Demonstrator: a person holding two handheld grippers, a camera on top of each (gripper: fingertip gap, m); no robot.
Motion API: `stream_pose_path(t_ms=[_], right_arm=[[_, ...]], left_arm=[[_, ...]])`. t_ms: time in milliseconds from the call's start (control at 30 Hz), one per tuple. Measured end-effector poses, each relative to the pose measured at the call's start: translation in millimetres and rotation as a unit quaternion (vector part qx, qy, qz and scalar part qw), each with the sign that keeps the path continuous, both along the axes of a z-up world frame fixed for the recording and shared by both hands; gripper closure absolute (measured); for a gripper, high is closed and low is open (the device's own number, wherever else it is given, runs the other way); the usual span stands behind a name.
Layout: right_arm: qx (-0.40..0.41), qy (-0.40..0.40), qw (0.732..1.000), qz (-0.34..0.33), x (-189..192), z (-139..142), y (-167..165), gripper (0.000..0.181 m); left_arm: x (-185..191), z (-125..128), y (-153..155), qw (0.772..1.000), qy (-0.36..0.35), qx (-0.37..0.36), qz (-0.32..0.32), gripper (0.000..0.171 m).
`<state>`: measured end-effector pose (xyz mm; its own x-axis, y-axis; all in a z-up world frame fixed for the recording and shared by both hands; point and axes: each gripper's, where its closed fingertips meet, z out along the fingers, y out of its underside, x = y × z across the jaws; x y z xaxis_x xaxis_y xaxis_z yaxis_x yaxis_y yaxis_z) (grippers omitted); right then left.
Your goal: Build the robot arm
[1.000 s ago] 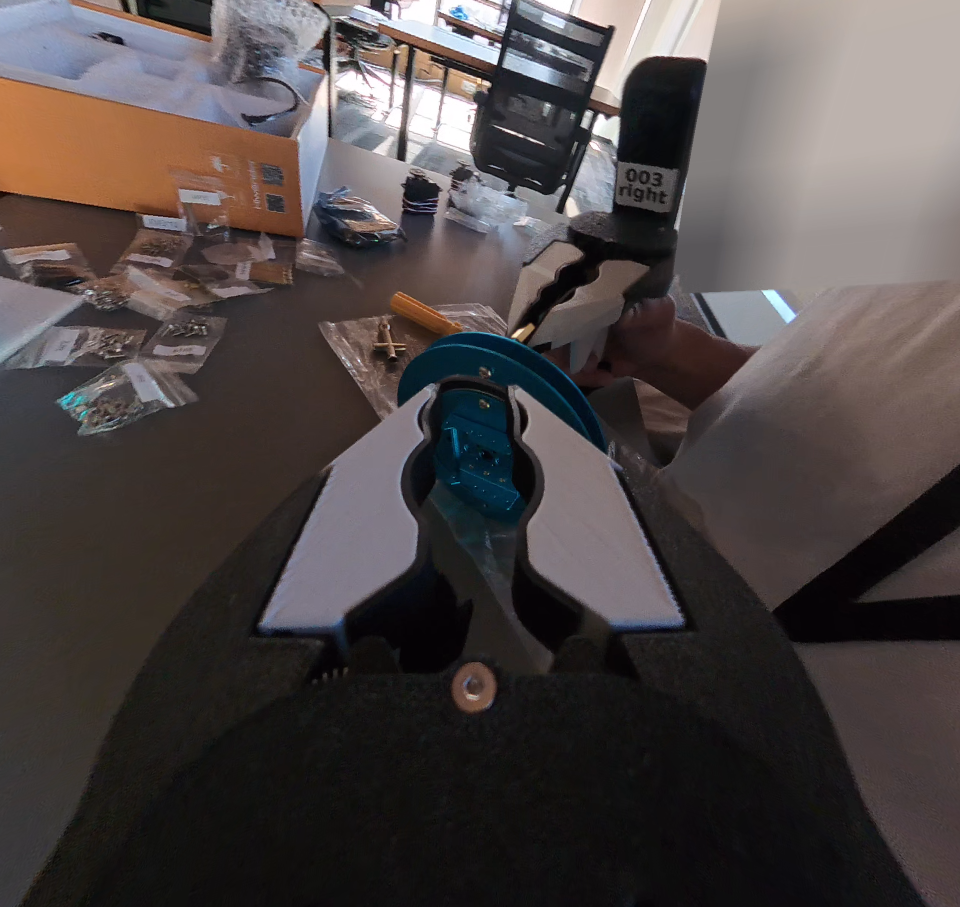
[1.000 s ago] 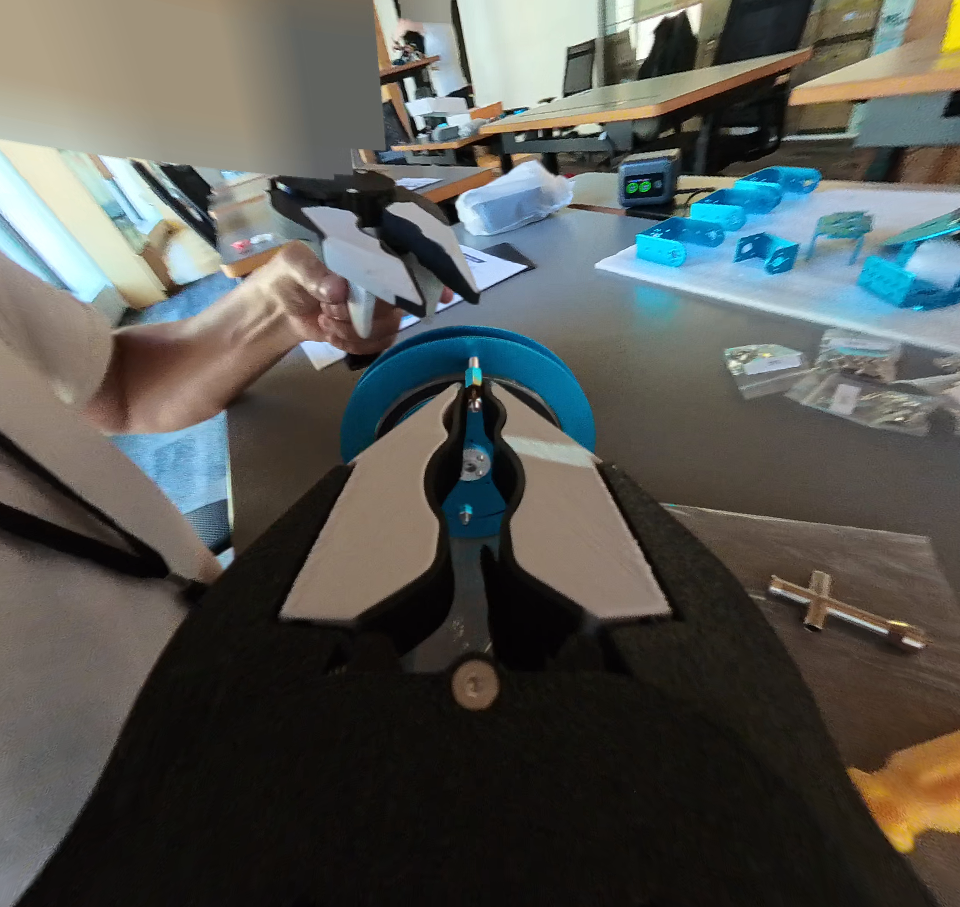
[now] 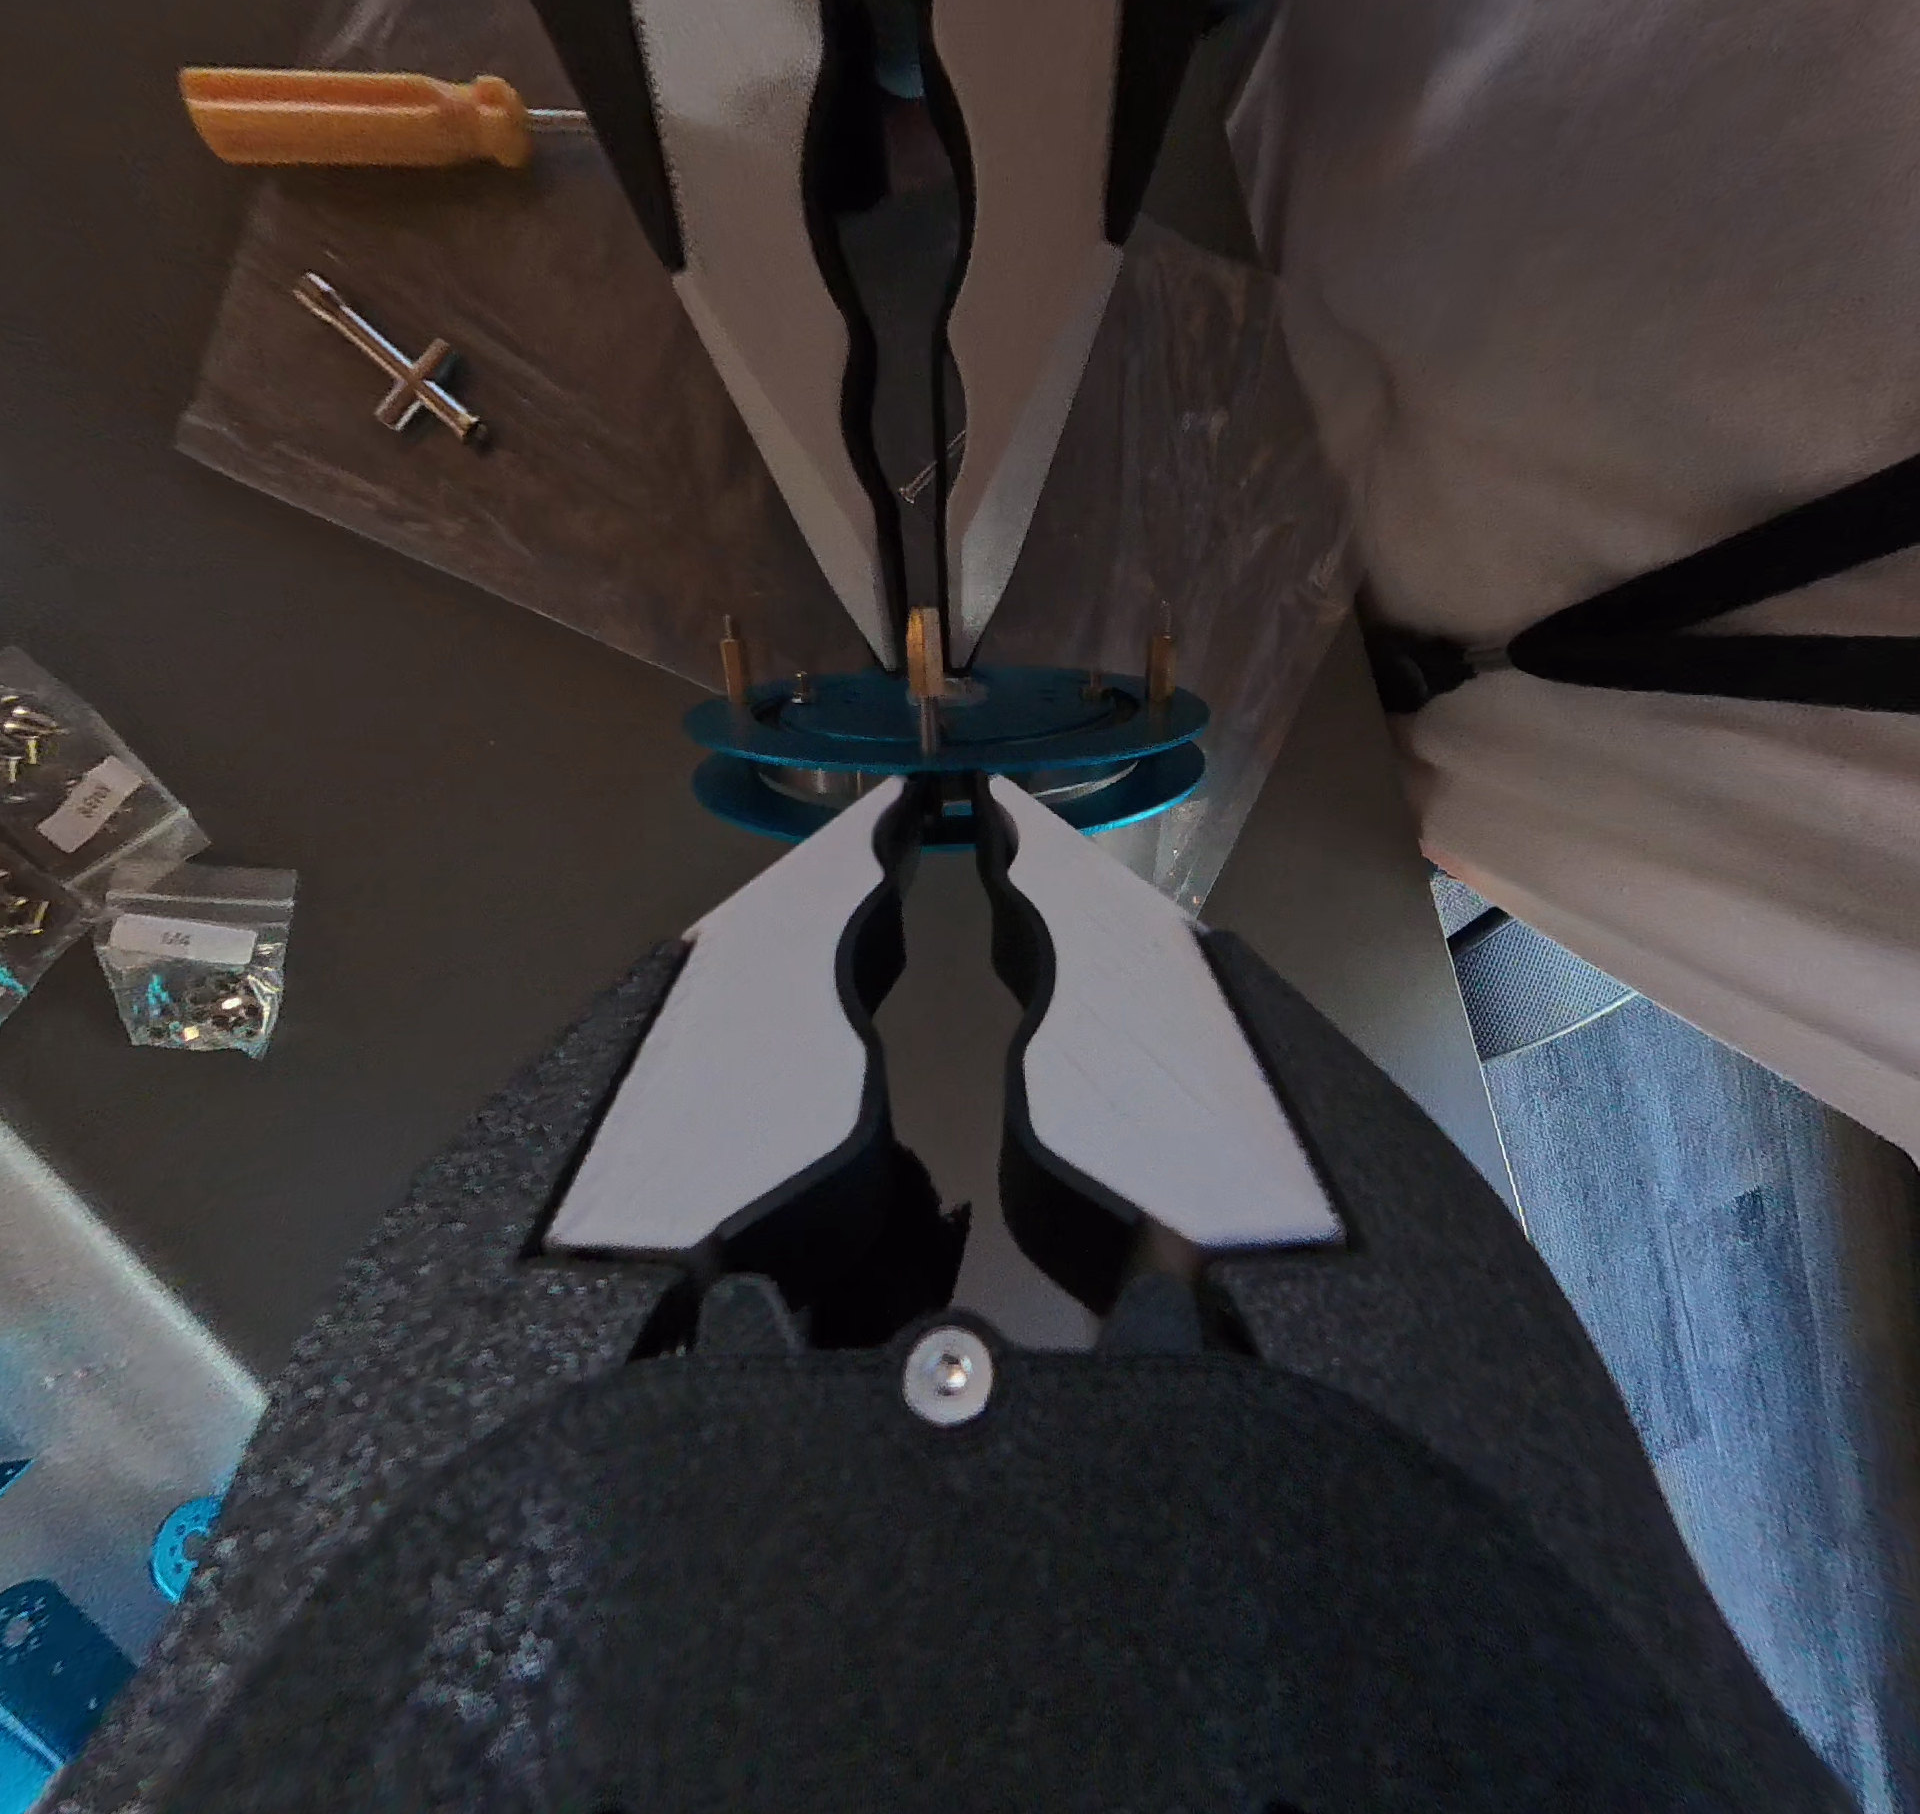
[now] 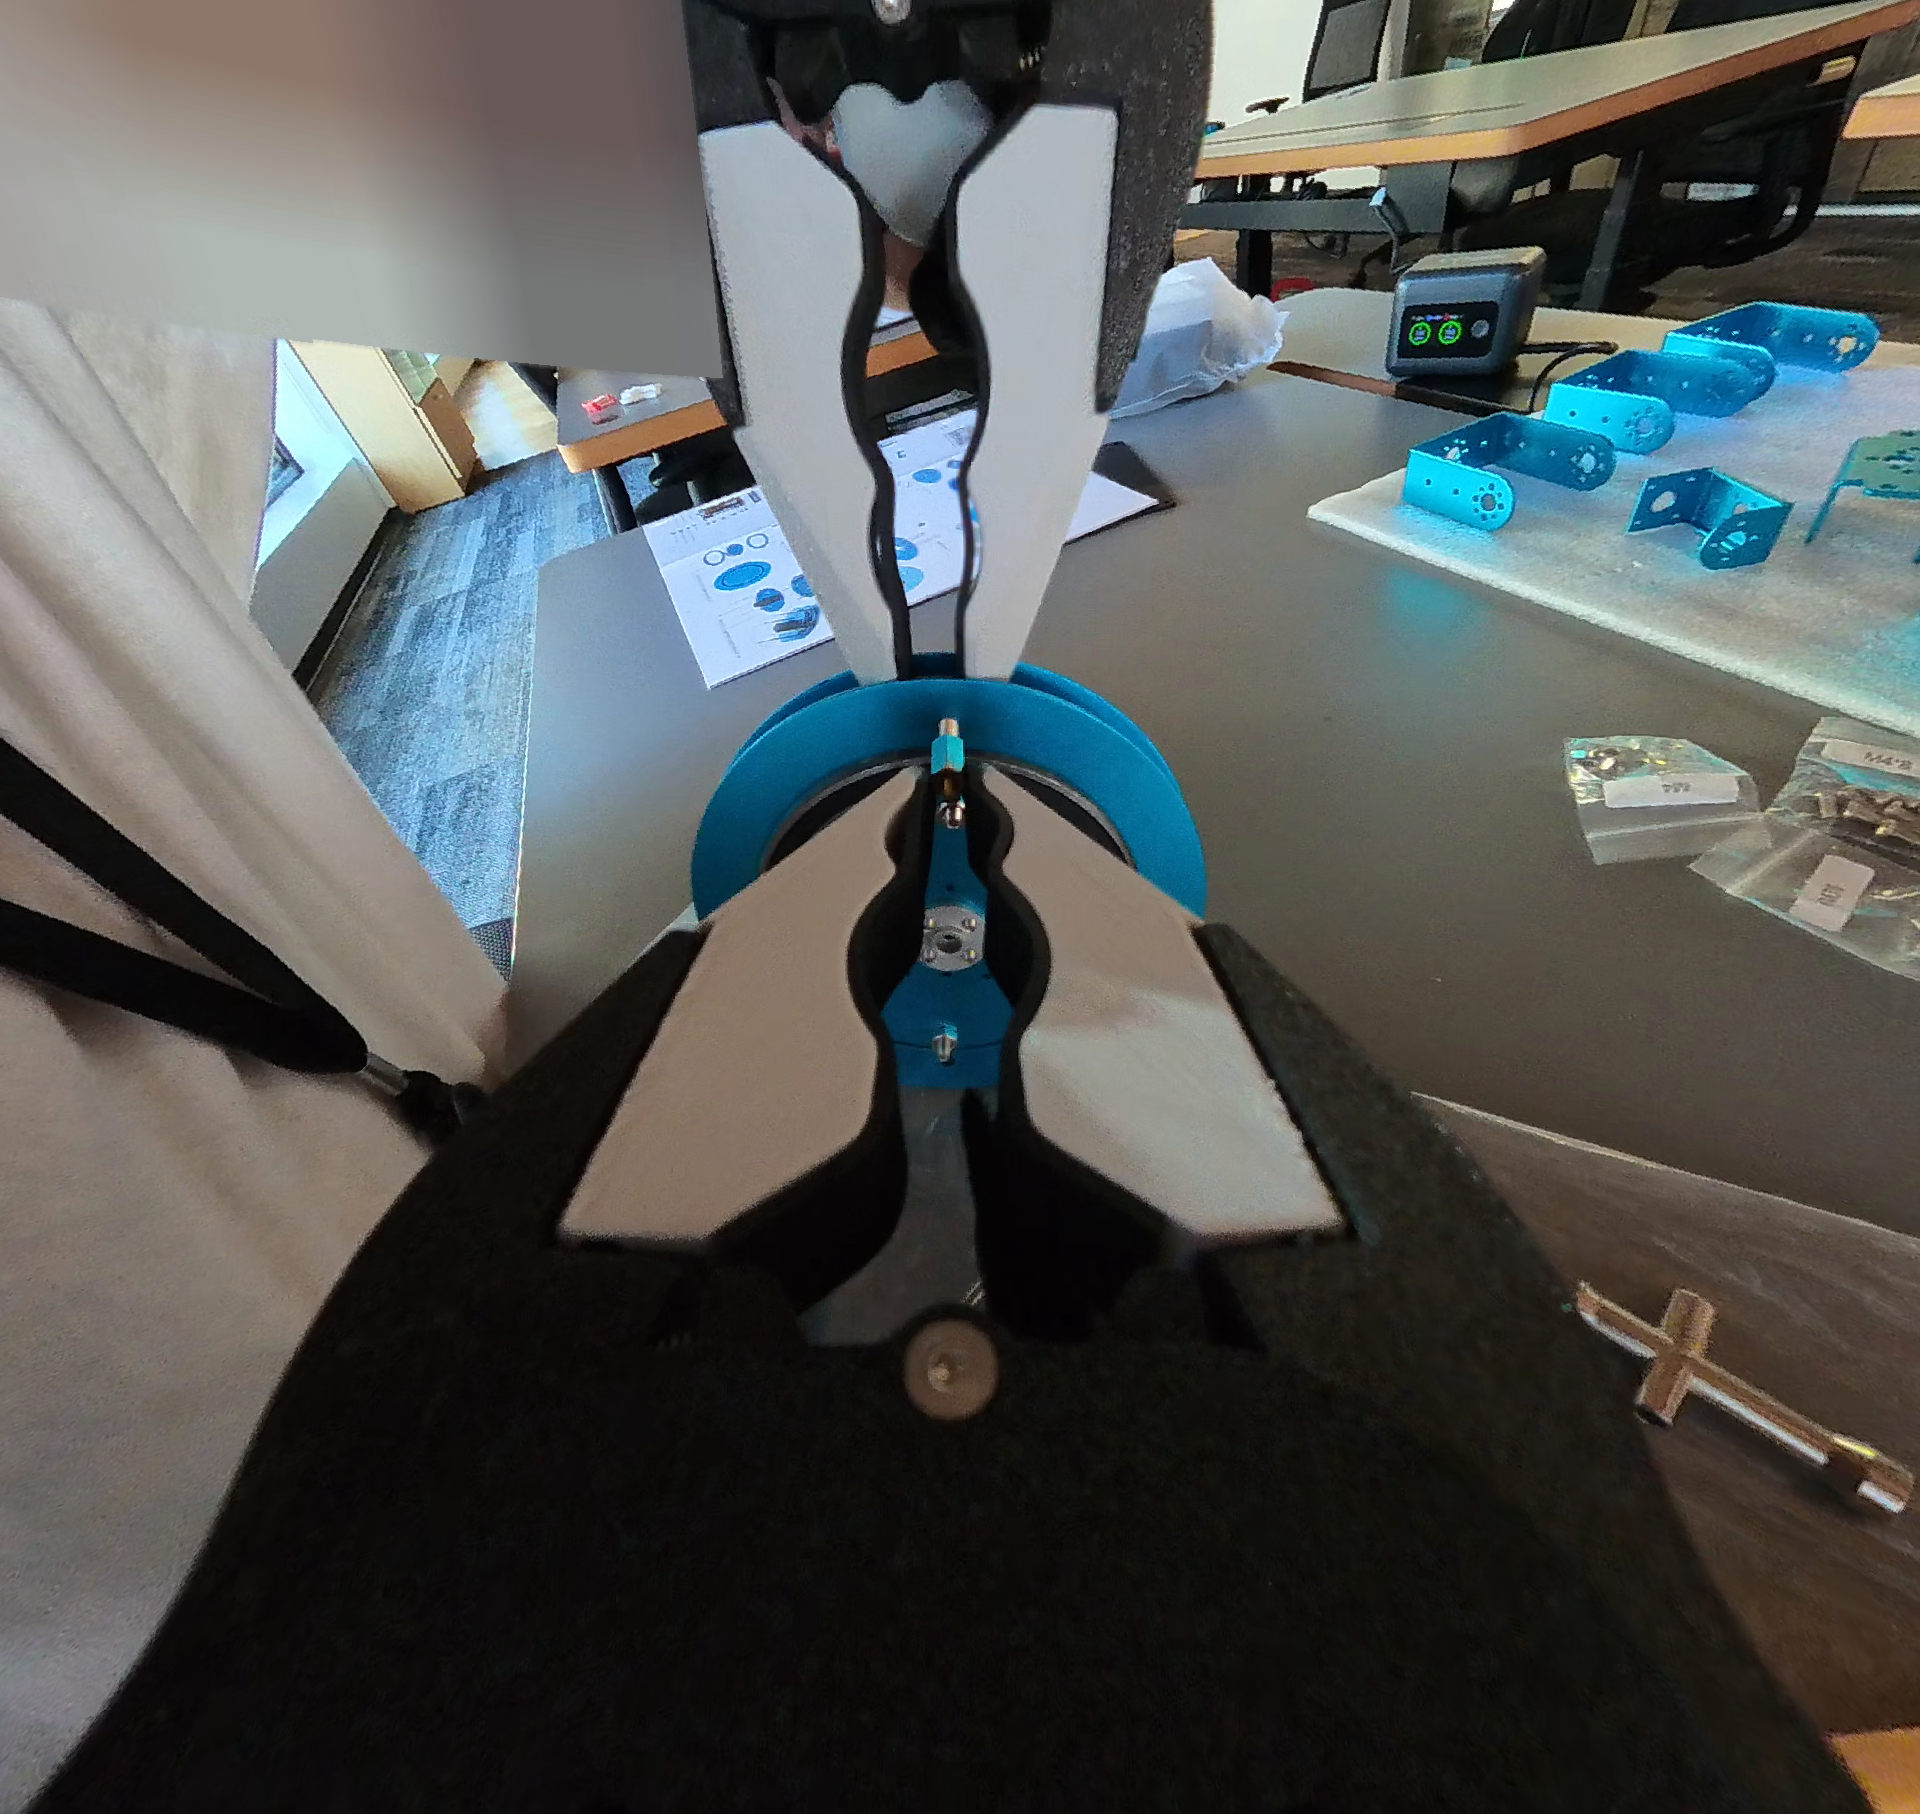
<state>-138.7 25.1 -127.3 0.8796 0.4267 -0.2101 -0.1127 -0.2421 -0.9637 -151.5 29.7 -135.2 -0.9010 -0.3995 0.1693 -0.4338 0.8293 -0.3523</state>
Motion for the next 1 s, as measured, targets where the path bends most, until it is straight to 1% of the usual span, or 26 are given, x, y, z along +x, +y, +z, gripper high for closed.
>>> stream_pose_path(t_ms=[67,100,133,200,233,300,333,367,433,533,633,700,733,767,833,867,933,1000], right_arm=[[0.000,0.000,1.000,-0.009,4,-1,-1,0.177],[0.000,0.000,1.000,-0.010,4,-1,-2,0.177],[0.005,-0.008,1.000,-0.011,4,-1,-4,0.177],[0.020,-0.051,0.998,-0.018,6,-1,-7,0.177],[0.029,-0.078,0.996,-0.021,7,1,-9,0.171],[0.059,-0.135,0.989,0.002,3,11,-21,0.145],[0.086,-0.168,0.982,0.018,-2,19,-29,0.141],[0.114,-0.205,0.972,0.023,-3,28,-34,0.144],[0.137,-0.267,0.953,0.031,-3,33,-34,0.147],[0.122,-0.282,0.949,0.078,-5,23,-24,0.143],[0.097,-0.319,0.937,0.104,-7,-3,-15,0.144],[0.076,-0.341,0.931,0.107,-2,-25,-11,0.144],[0.069,-0.346,0.930,0.105,1,-31,-10,0.143],[0.076,-0.349,0.929,0.099,2,-28,-9,0.143],[0.115,-0.337,0.930,0.094,-4,-7,-11,0.145],[0.127,-0.335,0.928,0.103,-9,1,-14,0.145],[0.107,-0.377,0.912,0.119,-12,-6,-14,0.142],[0.111,-0.406,0.901,0.104,-7,-8,-11,0.145]], left_arm=[[5,0,0,1.000,-0.018,0.011,-0.001,0.165],[7,-1,0,1.000,-0.026,0.015,-0.001,0.168],[7,-1,-1,1.000,-0.023,0.013,-0.002,0.168],[9,-1,-4,1.000,-0.023,0.012,-0.001,0.169],[10,-1,-4,1.000,-0.023,0.014,0.002,0.169],[10,-1,-4,1.000,-0.023,0.014,0.002,0.169],[10,-1,-4,1.000,-0.024,0.012,-0.001,0.169],[9,-1,-4,1.000,-0.026,0.011,-0.004,0.169],[9,-1,-4,0.999,-0.030,0.010,-0.009,0.169],[9,-1,-5,0.999,-0.031,0.008,-0.002,0.169],[9,-1,-5,0.999,-0.034,0.008,-0.001,0.169],[8,-2,-5,0.999,-0.036,0.009,0.000,0.168],[8,-2,-5,0.999,-0.036,0.008,0.002,0.168],[8,-2,-4,0.999,-0.036,0.007,0.004,0.169],[8,-2,-4,0.999,-0.036,0.008,0.001,0.168],[9,-2,-4,0.999,-0.035,0.008,0.002,0.169],[11,-2,-4,0.999,-0.034,0.012,0.006,0.169],[15,-3,-3,0.999,-0.041,0.021,0.010,0.169]])
